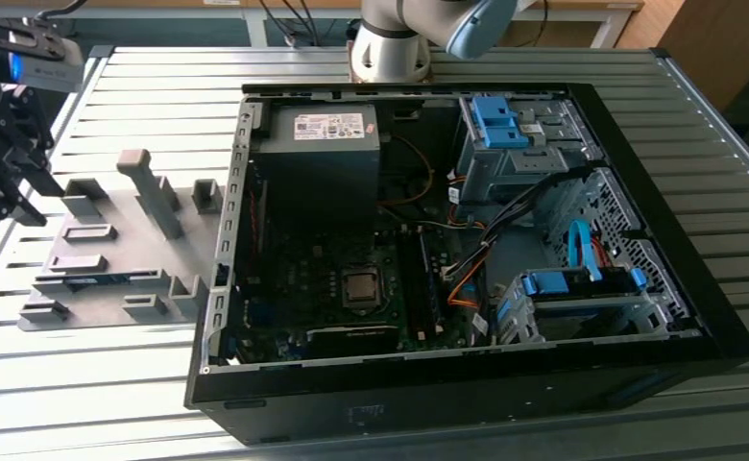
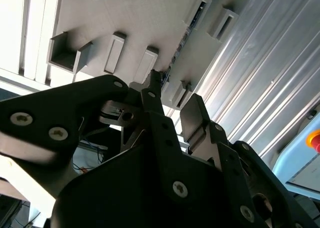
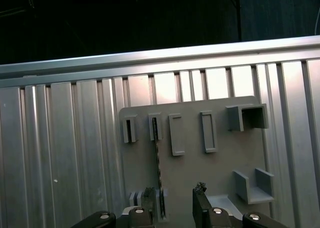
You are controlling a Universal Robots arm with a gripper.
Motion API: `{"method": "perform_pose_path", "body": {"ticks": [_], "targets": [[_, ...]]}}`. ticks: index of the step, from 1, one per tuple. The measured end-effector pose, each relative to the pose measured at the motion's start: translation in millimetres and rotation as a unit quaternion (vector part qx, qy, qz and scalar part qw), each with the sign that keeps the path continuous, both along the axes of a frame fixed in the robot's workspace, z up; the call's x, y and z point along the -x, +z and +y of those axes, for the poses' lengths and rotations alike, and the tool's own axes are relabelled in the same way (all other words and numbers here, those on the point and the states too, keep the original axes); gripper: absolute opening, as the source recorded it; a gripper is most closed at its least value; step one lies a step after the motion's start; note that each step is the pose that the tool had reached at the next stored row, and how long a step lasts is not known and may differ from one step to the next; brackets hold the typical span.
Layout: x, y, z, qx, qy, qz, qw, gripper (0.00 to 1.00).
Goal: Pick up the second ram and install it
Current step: 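Pick up the second ram and move it above second insertion slot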
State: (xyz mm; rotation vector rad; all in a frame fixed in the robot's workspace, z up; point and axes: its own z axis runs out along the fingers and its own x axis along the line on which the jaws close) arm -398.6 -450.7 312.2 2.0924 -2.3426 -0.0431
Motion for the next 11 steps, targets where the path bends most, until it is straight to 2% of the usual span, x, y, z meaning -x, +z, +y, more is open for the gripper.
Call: {"method": "perform_pose_path", "body": {"ticks": [11], "targets": [[1.7,-5.6,0.0,0.0,0.0,-0.0003,1.0,0.43]]}}
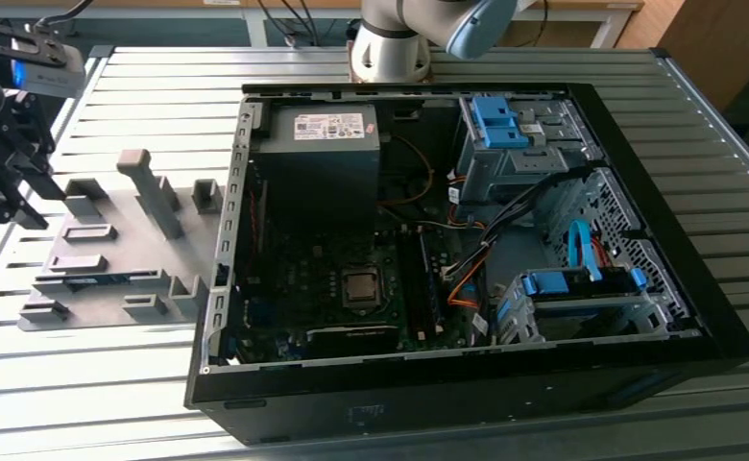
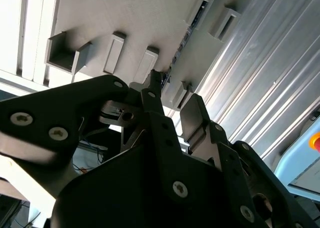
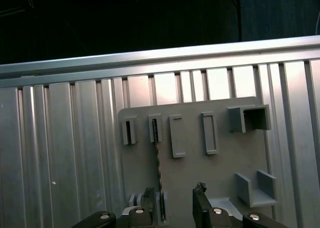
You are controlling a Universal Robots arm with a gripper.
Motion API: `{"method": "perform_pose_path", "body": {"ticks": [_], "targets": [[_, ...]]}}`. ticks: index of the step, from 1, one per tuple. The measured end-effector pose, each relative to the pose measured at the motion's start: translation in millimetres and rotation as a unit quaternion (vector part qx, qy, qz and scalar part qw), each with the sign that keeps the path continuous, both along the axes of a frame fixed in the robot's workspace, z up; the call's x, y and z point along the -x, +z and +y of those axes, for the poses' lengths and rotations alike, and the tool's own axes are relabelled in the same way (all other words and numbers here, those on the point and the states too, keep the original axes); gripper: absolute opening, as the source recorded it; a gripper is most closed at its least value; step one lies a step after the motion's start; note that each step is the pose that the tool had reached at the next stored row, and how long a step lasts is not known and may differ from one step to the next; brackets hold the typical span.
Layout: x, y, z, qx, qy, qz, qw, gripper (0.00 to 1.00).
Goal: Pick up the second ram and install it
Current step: 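Pick up the second ram and move it above second insertion slot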
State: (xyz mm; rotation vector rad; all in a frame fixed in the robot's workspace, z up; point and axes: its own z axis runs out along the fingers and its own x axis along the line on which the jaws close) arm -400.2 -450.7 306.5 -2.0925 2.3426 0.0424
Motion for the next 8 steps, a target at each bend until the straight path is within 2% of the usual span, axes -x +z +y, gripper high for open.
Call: {"method": "perform_pose_path", "body": {"ticks": [8], "targets": [[0.3,-1.3,0.0,0.0,0.0,0.0,1.0,0.43]]}}
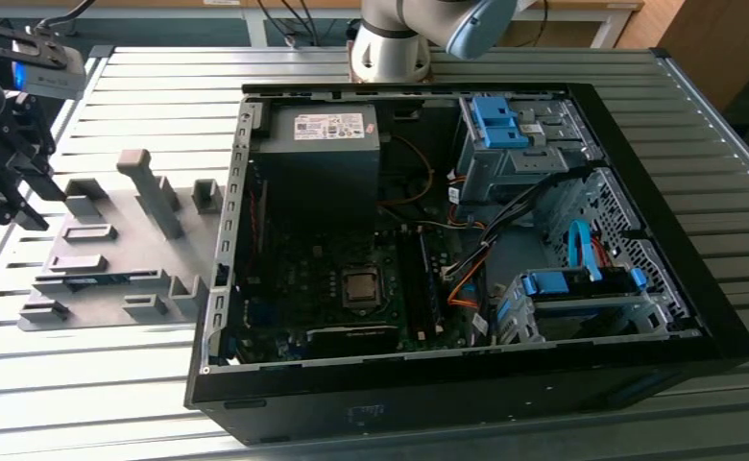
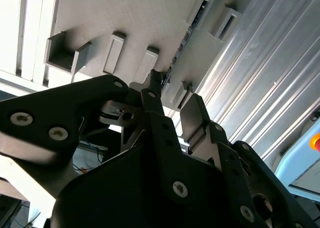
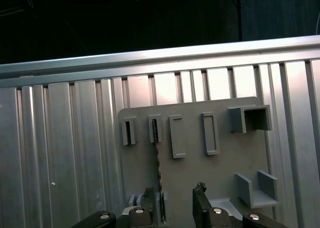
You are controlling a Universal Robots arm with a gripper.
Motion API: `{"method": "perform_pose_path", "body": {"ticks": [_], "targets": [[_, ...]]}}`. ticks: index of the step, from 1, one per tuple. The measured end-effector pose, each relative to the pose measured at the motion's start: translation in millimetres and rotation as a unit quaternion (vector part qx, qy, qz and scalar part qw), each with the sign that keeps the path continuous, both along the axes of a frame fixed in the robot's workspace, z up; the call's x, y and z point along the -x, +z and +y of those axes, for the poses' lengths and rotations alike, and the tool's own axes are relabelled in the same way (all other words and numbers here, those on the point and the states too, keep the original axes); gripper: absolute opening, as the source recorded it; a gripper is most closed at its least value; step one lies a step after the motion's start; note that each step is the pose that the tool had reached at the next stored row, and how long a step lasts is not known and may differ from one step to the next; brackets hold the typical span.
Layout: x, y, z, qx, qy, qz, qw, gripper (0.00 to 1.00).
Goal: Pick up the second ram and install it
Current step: 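Pick up the second ram and move it above second insertion slot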
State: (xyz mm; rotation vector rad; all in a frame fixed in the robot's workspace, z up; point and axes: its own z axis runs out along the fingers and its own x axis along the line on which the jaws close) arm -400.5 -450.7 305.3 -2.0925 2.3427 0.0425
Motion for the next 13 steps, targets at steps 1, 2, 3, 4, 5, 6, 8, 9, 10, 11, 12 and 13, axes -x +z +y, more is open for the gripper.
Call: {"method": "perform_pose_path", "body": {"ticks": [1,2,3,4,5,6,8,9,10,11,12,13], "targets": [[0.0,0.0,0.0,0.0,0.0,0.0,1.0,0.43],[0.0,-0.1,0.0,0.0,0.0,-0.0001,1.0,0.43],[0.0,-0.1,0.0,0.0,0.0,0.0,1.0,0.43],[0.0,-0.3,0.0,0.0,0.0,-0.0001,1.0,0.43],[0.1,-0.7,0.0,-0.0001,0.0,-0.0001,1.0,0.43],[0.3,-1.2,0.0,-0.0001,0.0,-0.0002,1.0,0.43],[0.7,-2.8,0.0,-0.0001,0.0,-0.0004,1.0,0.43],[0.8,-3.8,0.0,-0.0001,0.0,-0.0004,1.0,0.43],[0.9,-5.0,0.0,0.0,0.0,-0.0003,1.0,0.43],[1.1,-6.5,0.0,0.0,0.0,-0.0003,1.0,0.43],[1.2,-8.0,0.0,0.0,0.0,-0.0003,1.0,0.43],[1.3,-9.7,0.0,0.0,0.0,-0.0003,1.0,0.43]]}}
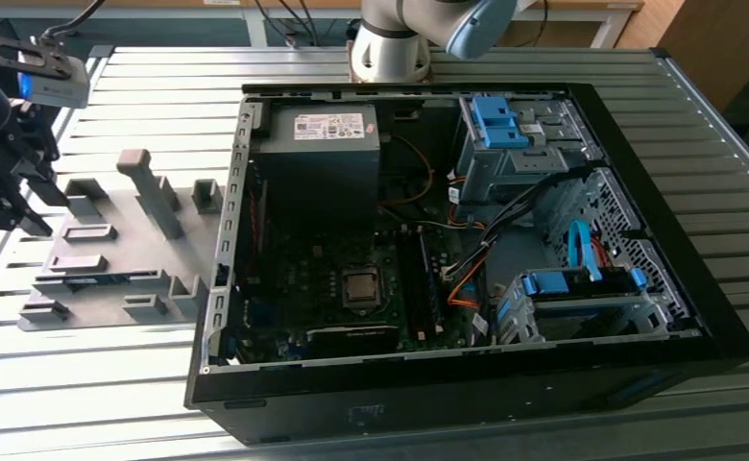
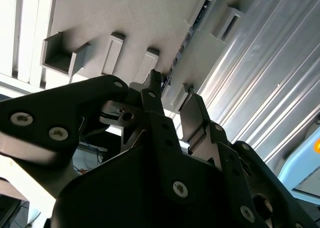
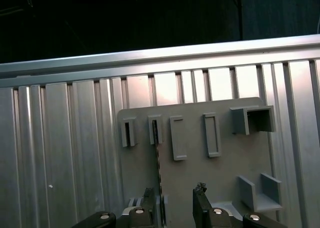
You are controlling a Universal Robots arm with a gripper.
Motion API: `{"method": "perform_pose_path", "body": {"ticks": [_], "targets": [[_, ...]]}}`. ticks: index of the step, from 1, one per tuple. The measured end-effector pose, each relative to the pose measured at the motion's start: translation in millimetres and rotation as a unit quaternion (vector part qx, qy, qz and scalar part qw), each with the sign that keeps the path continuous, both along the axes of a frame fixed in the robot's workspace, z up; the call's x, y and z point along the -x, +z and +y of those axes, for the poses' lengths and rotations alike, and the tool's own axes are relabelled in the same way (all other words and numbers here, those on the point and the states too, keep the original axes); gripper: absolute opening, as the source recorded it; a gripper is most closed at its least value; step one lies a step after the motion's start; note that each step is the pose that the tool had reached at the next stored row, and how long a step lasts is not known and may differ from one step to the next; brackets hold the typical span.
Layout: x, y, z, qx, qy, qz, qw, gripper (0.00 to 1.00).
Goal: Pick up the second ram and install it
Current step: 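Pick up the second ram and move it above second insertion slot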
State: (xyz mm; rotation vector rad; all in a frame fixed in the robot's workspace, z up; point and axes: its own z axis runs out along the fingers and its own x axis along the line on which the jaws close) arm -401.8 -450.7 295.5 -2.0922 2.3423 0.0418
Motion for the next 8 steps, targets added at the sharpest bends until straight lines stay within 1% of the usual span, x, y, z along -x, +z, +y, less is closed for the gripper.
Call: {"method": "perform_pose_path", "body": {"ticks": [4,8], "targets": [[0.8,-6.6,-1.0,0.0,0.0,-0.0014,1.0,0.43],[1.9,-12.3,-4.7,0.0,0.001,-0.0023,1.0,0.43]]}}
